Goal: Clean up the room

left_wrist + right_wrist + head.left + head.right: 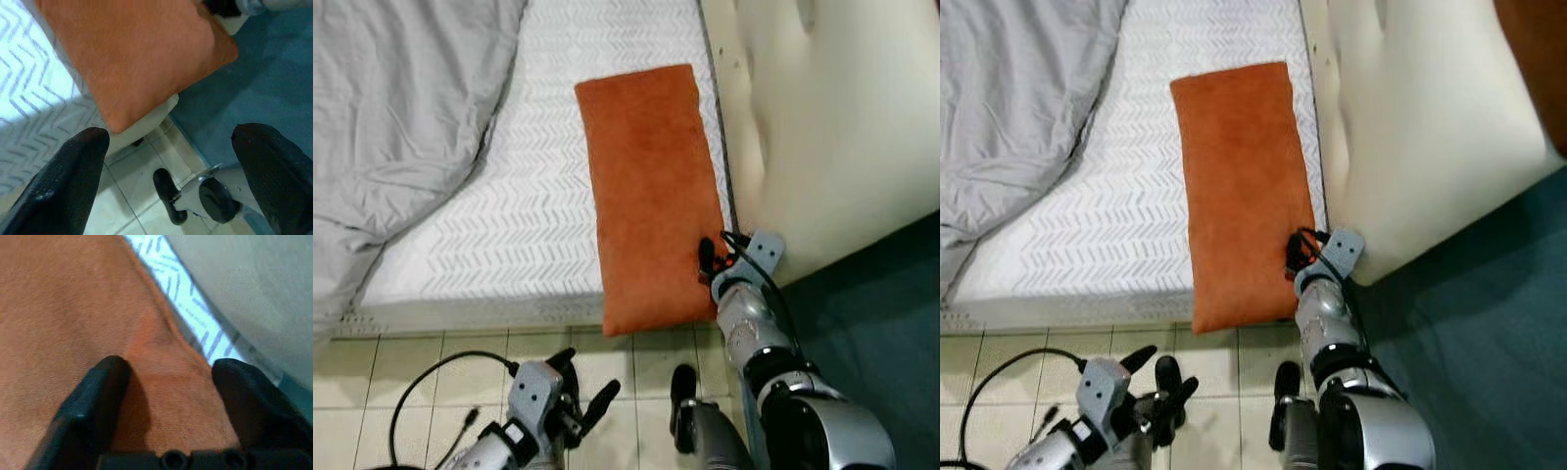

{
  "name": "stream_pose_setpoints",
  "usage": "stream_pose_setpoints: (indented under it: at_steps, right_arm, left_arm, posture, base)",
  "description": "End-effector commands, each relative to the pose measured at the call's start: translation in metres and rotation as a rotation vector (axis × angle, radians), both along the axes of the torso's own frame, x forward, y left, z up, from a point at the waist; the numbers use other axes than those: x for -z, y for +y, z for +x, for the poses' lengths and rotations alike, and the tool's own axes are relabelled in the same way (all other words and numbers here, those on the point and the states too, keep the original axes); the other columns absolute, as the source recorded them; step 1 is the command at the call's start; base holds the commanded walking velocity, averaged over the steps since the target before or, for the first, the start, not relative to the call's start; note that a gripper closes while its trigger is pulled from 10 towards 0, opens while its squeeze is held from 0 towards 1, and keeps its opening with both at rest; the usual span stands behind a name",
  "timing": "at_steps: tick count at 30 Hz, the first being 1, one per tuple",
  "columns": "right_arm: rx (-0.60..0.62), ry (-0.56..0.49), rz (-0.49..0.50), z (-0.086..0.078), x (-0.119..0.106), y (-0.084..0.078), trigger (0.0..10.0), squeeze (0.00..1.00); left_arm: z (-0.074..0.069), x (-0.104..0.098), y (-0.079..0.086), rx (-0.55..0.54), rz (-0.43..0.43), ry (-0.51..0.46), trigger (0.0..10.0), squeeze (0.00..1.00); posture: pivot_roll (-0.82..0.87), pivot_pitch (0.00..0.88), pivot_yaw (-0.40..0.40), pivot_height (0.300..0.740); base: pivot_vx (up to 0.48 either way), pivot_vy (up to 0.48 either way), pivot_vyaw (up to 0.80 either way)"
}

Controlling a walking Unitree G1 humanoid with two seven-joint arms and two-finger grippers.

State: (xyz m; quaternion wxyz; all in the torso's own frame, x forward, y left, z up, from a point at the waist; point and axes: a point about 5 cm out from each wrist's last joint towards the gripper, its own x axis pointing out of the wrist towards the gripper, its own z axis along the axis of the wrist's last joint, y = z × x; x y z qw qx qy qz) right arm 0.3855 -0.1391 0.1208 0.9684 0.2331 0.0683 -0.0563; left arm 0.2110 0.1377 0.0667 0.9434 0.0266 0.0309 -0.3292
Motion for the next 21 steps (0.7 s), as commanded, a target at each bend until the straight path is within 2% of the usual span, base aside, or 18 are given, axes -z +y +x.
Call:
stream_pose_setpoints:
  at_steps: [1, 4, 11, 21]
  right_arm:
    - [-0.036, 0.174, 0.059, -0.017, 0.039, 0.004, 0.0, 0.00]
    - [-0.063, 0.171, 0.057, -0.015, 0.037, 0.007, 0.0, 0.00]
    - [-0.081, 0.150, 0.088, -0.013, 0.032, 0.011, 0.0, 0.00]
    - [-0.090, 0.073, 0.168, -0.002, 0.012, 0.018, 0.0, 0.00]
  left_arm:
    - [-0.017, 0.003, -0.011, 0.050, 0.003, 0.025, 10.0, 0.00]
    - [-0.026, 0.003, -0.017, 0.053, 0.004, 0.039, 10.0, 0.00]
    - [-0.022, -0.003, -0.019, 0.025, 0.004, 0.031, 10.0, 0.00]
    - [-0.021, -0.005, -0.018, -0.006, 0.001, 0.050, 10.0, 0.00]
  posture:
    - [0.06, 0.568, -0.051, 0.740]
    - [0.05, 0.563, -0.060, 0.740]
    - [0.05, 0.551, -0.064, 0.740]
    - [0.05, 0.532, -0.071, 0.740]
  base:
    - [0.000, 0.000, 0.00]
    - [0.000, 0.000, 0.00]
    - [0.000, 0.000, 0.00]
    - [0.000, 0.000, 0.00]
